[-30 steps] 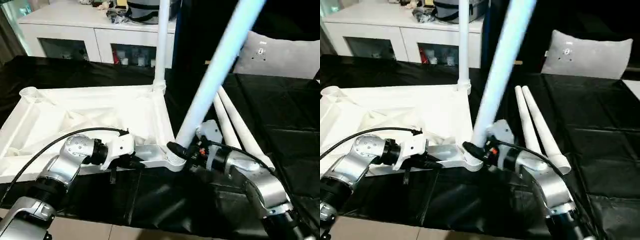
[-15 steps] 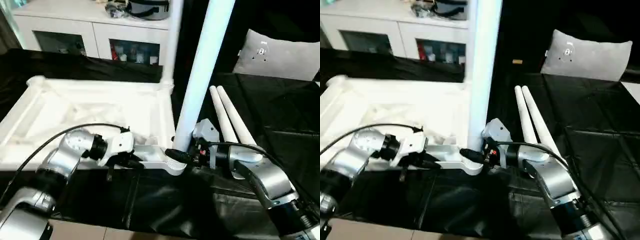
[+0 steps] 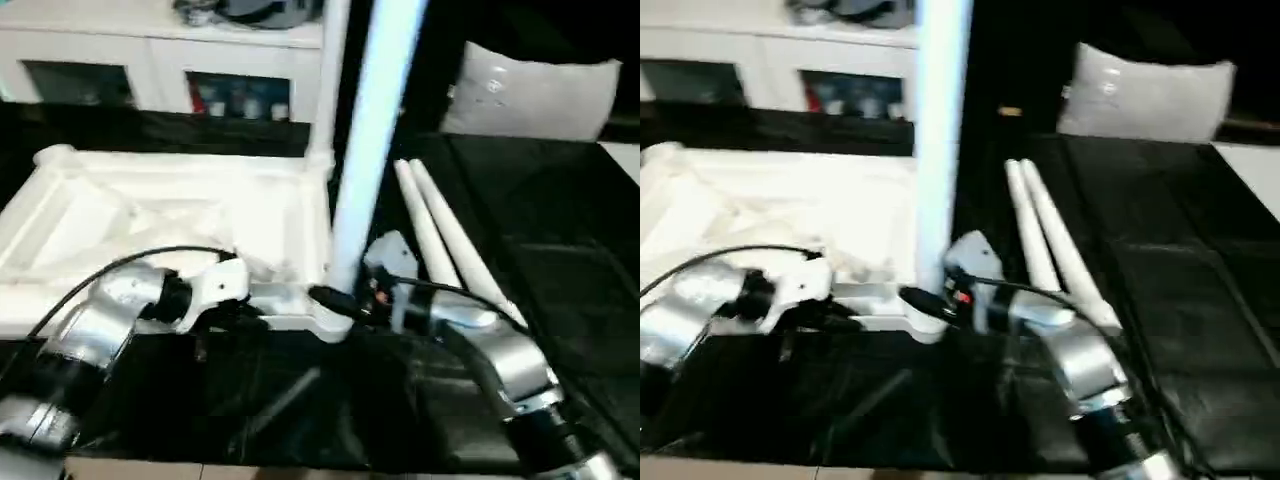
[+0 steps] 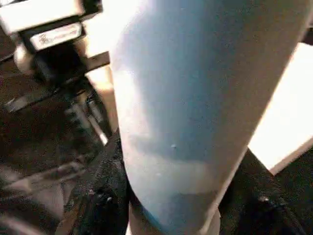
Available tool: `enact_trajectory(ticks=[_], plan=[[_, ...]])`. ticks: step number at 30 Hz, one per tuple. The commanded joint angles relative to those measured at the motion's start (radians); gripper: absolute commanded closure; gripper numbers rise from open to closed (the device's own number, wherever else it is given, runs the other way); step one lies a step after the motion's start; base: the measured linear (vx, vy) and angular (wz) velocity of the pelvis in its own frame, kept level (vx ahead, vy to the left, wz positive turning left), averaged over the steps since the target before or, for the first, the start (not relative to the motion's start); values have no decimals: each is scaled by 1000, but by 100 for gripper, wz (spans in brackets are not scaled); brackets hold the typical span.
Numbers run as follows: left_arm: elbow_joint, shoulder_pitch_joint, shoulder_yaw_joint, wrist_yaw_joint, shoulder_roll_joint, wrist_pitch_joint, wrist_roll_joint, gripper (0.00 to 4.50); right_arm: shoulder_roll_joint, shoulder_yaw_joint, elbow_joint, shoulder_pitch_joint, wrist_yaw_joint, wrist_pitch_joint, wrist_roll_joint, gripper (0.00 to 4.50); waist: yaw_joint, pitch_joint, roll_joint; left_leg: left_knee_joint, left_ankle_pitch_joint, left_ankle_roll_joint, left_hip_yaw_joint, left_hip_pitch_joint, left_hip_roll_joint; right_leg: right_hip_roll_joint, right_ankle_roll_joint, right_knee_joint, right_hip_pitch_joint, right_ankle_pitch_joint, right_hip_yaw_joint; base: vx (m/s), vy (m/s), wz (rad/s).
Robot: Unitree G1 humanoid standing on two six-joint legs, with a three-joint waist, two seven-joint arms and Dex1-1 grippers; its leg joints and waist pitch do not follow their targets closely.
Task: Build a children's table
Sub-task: Insert table leg to table base
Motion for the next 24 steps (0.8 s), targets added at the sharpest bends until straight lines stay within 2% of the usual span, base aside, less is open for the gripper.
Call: enact_trajectory(ticks=[1,2,3,4,5,6,7,8,9,10,11,15,17,19,20,21,22,24], plan=[[-164,41,74,105,-6,113,-18,450,8,-1,177,37,-99,73,-67,261,-5,-19,22,-89,-351,-33,-19,-17,41,-76,-179,-91,21,-410,51,0,0,0],[-220,66,78,121,-18,150,-22,450,18,-7,193,26,-116,70,-70,261,-6,-21,18,-87,-352,-28,-17,-14,39,-72,-174,-96,18,-416,49,0,0,0],[-292,92,75,139,-37,199,-28,450,31,-11,215,11,-135,67,-77,261,-14,-25,12,-84,-339,-26,-14,-12,40,-71,-188,-91,19,-381,52,0,0,0],[-315,100,73,144,-43,215,-29,450,36,-12,222,6,-142,66,-80,261,-14,-24,17,-84,-333,-25,-15,-13,40,-71,-195,-90,18,-371,51,0,0,0],[-358,110,67,155,-55,250,-33,450,45,-15,237,-5,-153,66,-82,261,-14,-24,19,-80,-329,-18,-9,-9,38,-68,-198,-94,14,-354,54,0,0,0],[-382,115,64,160,-61,270,-35,450,50,-16,245,-11,-159,65,-83,261,-16,-27,14,-79,-317,-16,-8,-10,37,-68,-203,-92,17,-336,54,0,0,0],[-469,124,49,188,-90,349,-41,450,66,-19,277,-33,-176,61,-87,261,-18,-33,4,-78,-282,-10,-5,-13,38,-66,-214,-87,23,-289,53,0,0,0],[-502,126,43,201,-102,381,-43,450,72,-20,289,-42,-182,59,-90,261,-15,-30,12,-80,-275,-12,-8,-14,40,-69,-219,-84,22,-283,53,0,0,0],[-515,122,39,208,-109,396,-41,450,76,-19,296,-48,-183,60,-90,261,-16,-35,5,-75,-249,-4,-4,-15,35,-64,-217,-87,24,-260,52,0,0,0],[-529,109,29,228,-121,411,-22,450,78,-16,305,-56,-182,58,-93,261,-16,-36,7,-76,-240,-2,-5,-16,36,-65,-218,-84,26,-248,52,0,0,0],[-534,106,27,237,-124,420,-16,450,79,-15,310,-59,-183,56,-95,261,-15,-42,7,-72,-199,2,-4,-18,35,-64,-225,-80,30,-188,51,0,0,0],[-543,103,24,261,-126,447,-7,450,88,-19,323,-63,-186,54,-93,261,-14,-53,7,-63,-120,15,0,-21,32,-60,-251,-65,37,-20,48,0,0,0],[-541,99,18,278,-118,470,7,450,93,-24,332,-64,-185,46,-93,261,-14,-52,7,-64,-134,16,0,-22,32,-61,-254,-66,37,-31,47,0,0,0],[-524,91,16,302,-112,479,27,450,101,-33,344,-65,-195,33,-92,261,-14,-50,8,-65,-177,9,0,-19,33,-63,-245,-73,34,-100,47,0,0,0],[-504,82,24,336,-122,472,42,450,109,-45,354,-68,-193,12,-82,226,-14,-50,11,-66,-186,6,0,-20,33,-63,-243,-73,34,-116,47,0,0,0],[-501,81,25,340,-123,470,44,450,110,-46,355,-68,-193,9,-82,226,-13,-49,12,-66,-206,1,-1,-19,33,-63,-237,-77,32,-146,48,0,0,0],[-490,76,31,355,-131,461,47,450,112,-49,360,-70,-194,-12,-82,205,-13,-49,12,-66,-215,-2,-1,-18,33,-63,-232,-78,30,-168,47,0,0,0],[-473,72,38,366,-140,437,41,450,111,-52,373,-75,-219,-58,-101,189,-11,-52,12,-64,-212,-9,-1,-18,32,-63,-231,-79,29,-171,47,0,0,0]])
